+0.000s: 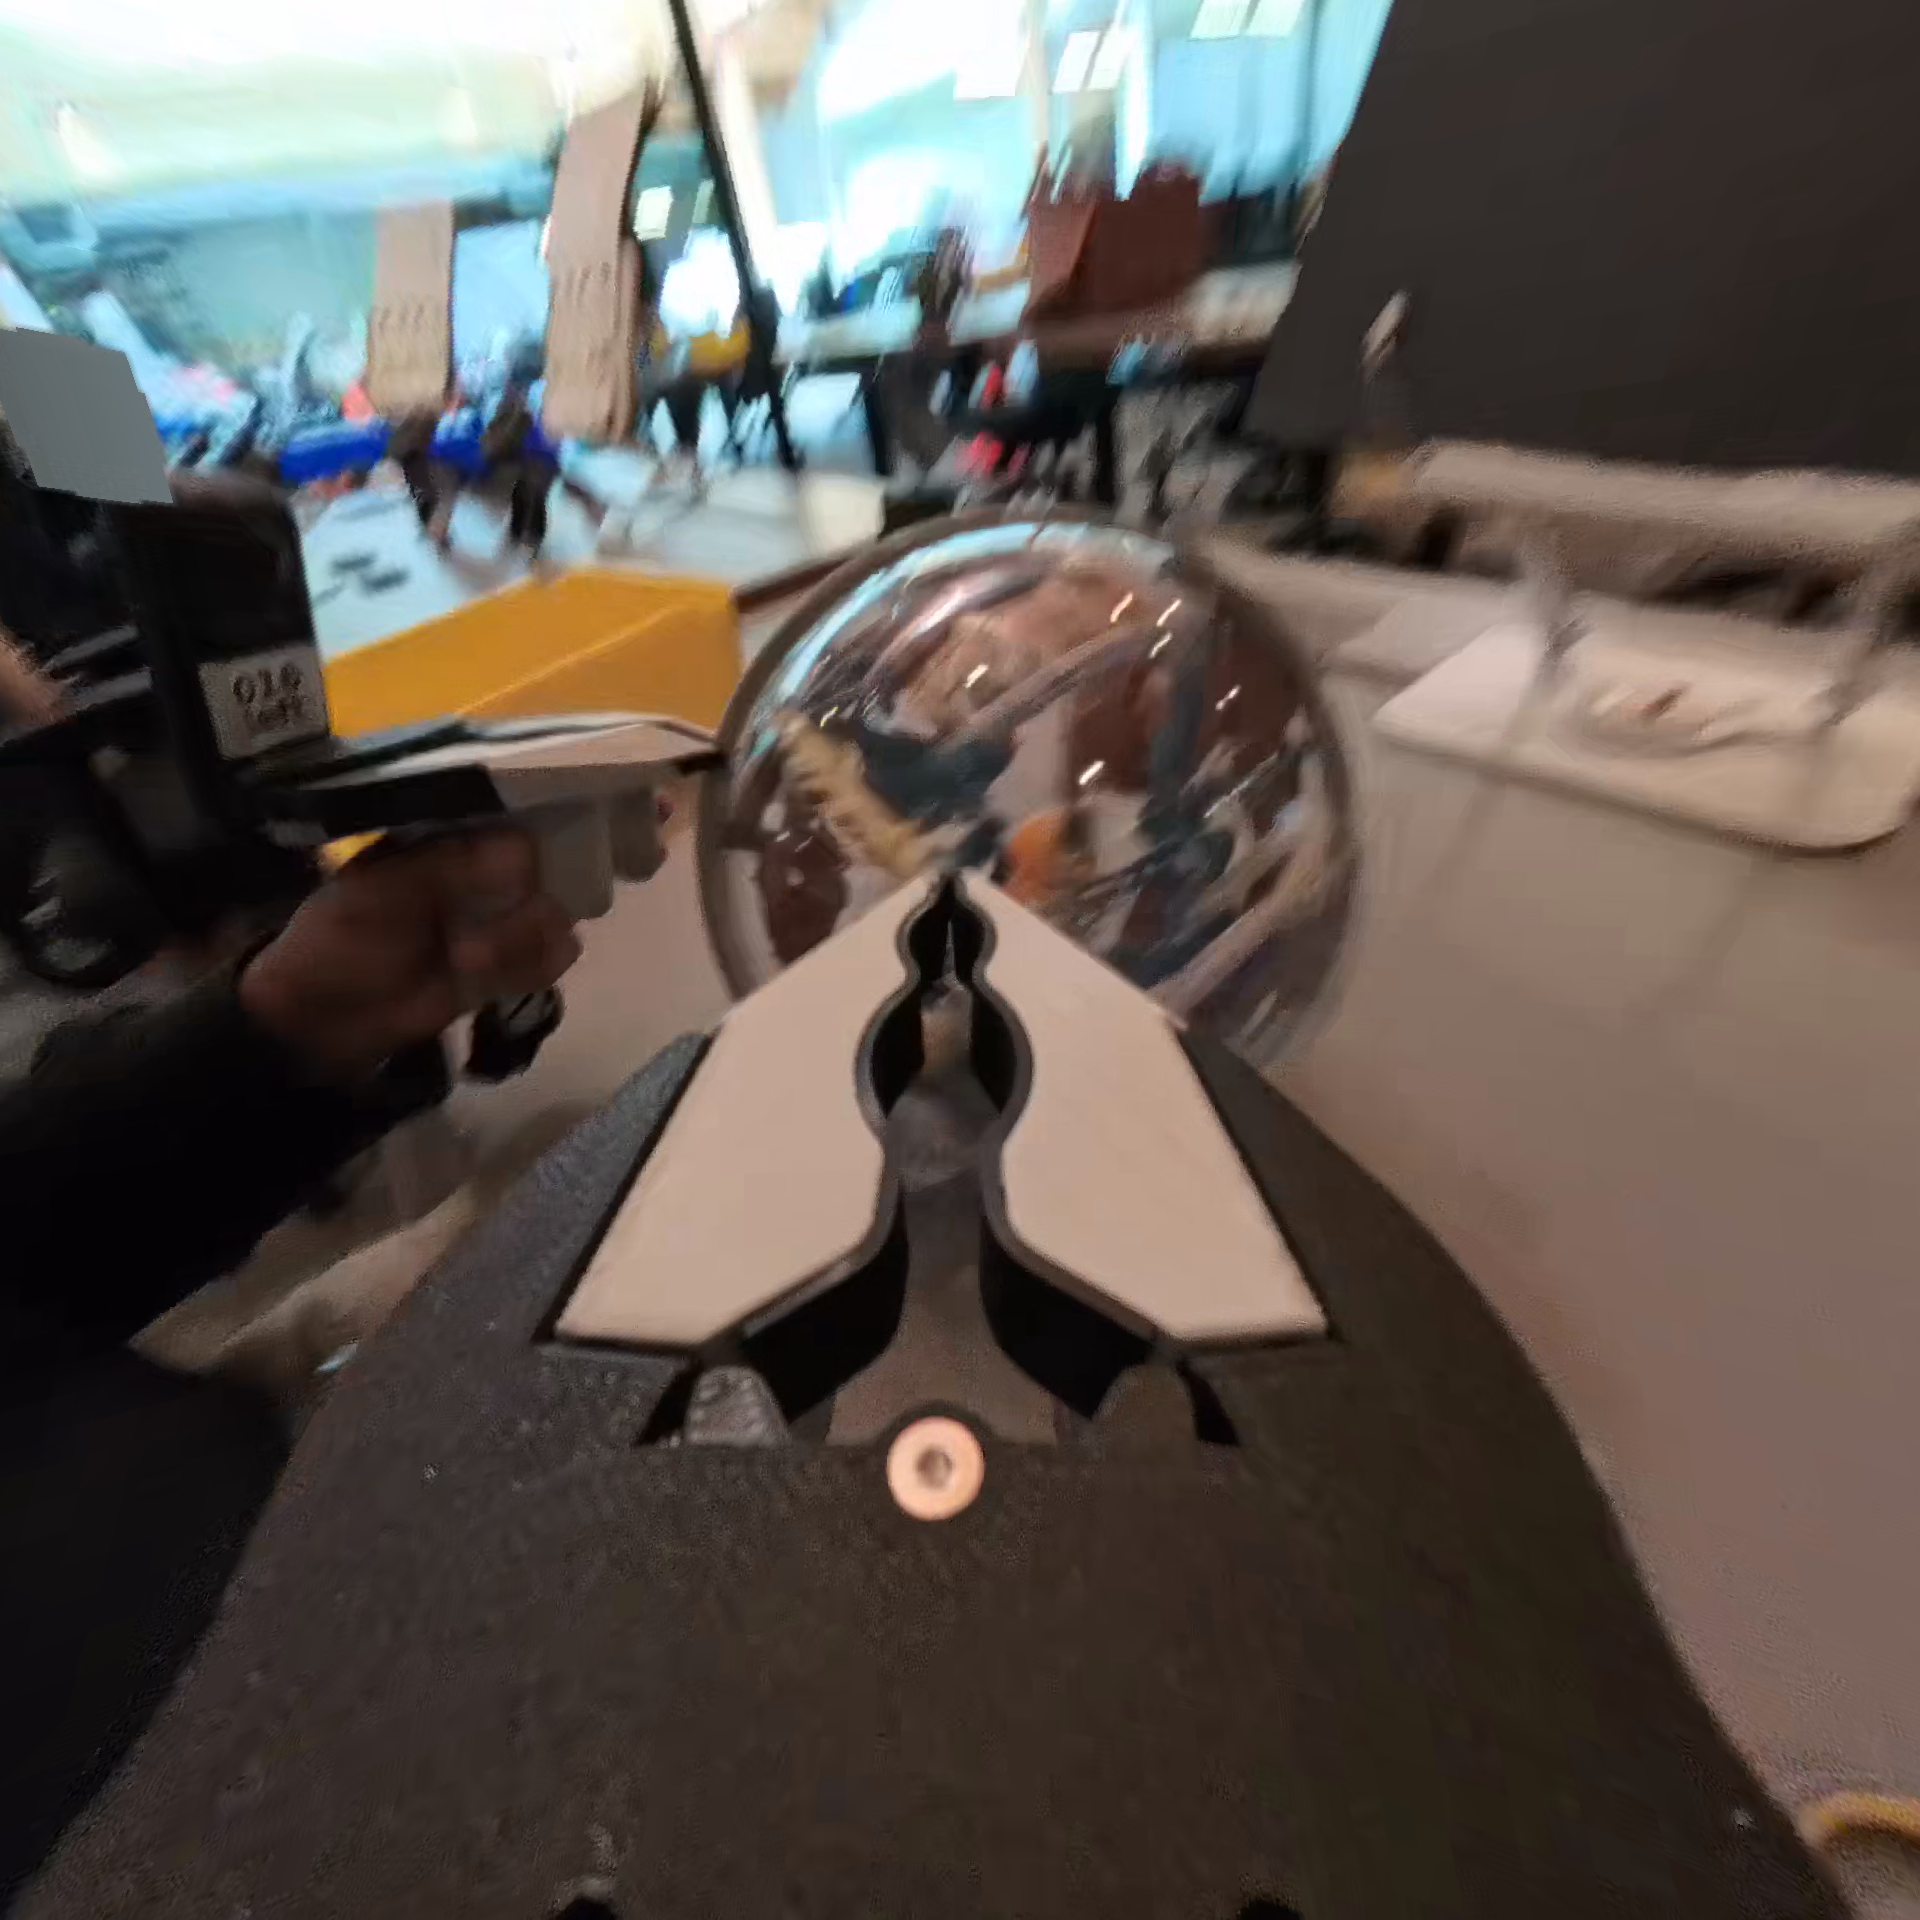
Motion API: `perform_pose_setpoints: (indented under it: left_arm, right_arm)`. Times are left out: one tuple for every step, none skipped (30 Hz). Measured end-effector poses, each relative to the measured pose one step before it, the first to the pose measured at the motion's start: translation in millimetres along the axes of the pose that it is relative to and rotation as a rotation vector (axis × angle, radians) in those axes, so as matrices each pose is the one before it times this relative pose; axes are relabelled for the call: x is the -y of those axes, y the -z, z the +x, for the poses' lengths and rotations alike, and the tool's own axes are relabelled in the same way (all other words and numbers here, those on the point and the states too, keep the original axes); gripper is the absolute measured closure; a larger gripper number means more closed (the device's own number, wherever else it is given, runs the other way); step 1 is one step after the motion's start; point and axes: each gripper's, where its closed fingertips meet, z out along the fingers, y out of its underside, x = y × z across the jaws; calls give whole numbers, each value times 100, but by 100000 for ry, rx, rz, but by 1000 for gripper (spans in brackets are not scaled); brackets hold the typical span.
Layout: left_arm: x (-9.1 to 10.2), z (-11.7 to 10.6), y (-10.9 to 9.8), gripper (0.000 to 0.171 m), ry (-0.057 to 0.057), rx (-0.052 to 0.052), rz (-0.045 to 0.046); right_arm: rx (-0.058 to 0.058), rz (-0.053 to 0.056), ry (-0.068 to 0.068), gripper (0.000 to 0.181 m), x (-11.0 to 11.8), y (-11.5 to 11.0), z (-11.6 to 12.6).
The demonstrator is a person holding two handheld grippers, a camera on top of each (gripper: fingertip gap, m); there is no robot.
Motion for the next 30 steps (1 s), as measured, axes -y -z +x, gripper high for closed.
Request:
perform_pose_setpoints:
  left_arm:
    - [-269,1218,-12,163,-7343,-6672,-2354]
    - [-294,693,-203,164,2345,-1869,-2941]
    - [-608,889,-314,167,-2009,-2868,-3121]
    - [-49,725,-185,171,-2775,-833,1721]
    - [-199,172,-218,171,-2491,2249,250]
    - [-419,199,-277,171,-2185,783,-1778]
    - [-248,98,-189,171,-1489,102,-894]
    - [-59,-111,-59,171,-134,132,136]
    - [-17,-187,36,171,1180,-217,332]
    - [107,-265,131,171,1733,-59,912]
    - [264,-227,223,171,1783,-457,1606]
    - [393,-36,303,171,1863,-1578,1886]
    - [623,-35,410,171,1360,-1328,2702]
    - [881,-209,540,171,382,-166,3963]
    - [997,-483,679,171,-745,1435,4547]
    - [1012,-922,769,171,-1584,3817,4357]
    - [1021,-1296,835,171,-2257,5548,4384]
    - [934,-1688,812,165,-2032,6972,3929]
    - [711,-1847,655,155,-1410,6926,2471]
    - [289,-1705,409,150,-840,5261,32]
    - [-213,-1380,158,148,641,2970,-2424]
    - [-704,-880,-57,146,2004,104,-4546]
    - [-1170,-572,-204,145,3302,-1066,-6460]
    - [-1336,-508,-269,145,4698,-286,-6843]
    - [-1217,-593,-293,144,5497,1473,-5387]
    - [-1015,-426,-284,144,4279,1291,-3370]
    - [-814,-19,-205,144,1843,-584,-1761]
    - [-611,357,-146,143,-303,-2383,-436]
    - [-438,507,-116,143,-1471,-2876,275]
    - [-260,435,-91,143,-1528,-2089,662]
  right_arm:
    - [3731,-9628,-1445,181,-1440,-893,-746]
    - [-1195,-5663,2906,181,-1043,-934,-134]
    - [-3259,-2549,3522,181,-670,-806,136]
    - [-1778,-31,1992,181,-216,-392,51]
    - [3251,-1055,-1576,181,-208,-235,-520]
    - [3262,780,-2090,181,107,-26,-413]
    - [1073,1716,-1249,181,249,149,-57]
    - [552,892,-684,181,152,191,37]
    - [1055,728,-631,181,111,160,-54]
    - [1391,1310,-576,181,161,115,-130]
    - [1246,1288,-114,181,124,17,-149]
    - [414,811,653,181,40,-51,-60]
    - [-668,895,1634,181,27,-99,58]
    - [-1286,1380,2512,181,78,-121,83]
    - [-1273,2005,3095,181,173,-129,-1]
    - [-1391,2879,3275,181,290,-177,-70]
    - [-1364,4048,2656,179,466,-292,-187]
    - [-699,4940,1669,166,620,-518,-416]
    - [-429,3387,1630,146,474,-753,-529]
    - [-591,-437,3322,129,42,-907,-452]
    - [-1182,-3073,5319,129,-239,-925,-236]
    - [-2516,-2845,6206,129,-184,-819,42]
    - [-4831,-699,6828,129,61,-484,349]
    - [-3025,-734,7099,130,-79,-275,54]
    - [-1725,-2128,6135,146,-371,-182,-177]
    - [-3579,-1678,5058,146,-346,-119,50]
    - [-4034,-1317,5775,154,-290,7,136]
    - [-4274,-978,6163,168,-201,96,206]
    - [-2651,-309,6023,169,-89,66,-14]
    - [-2757,-461,4425,170,-47,18,59]
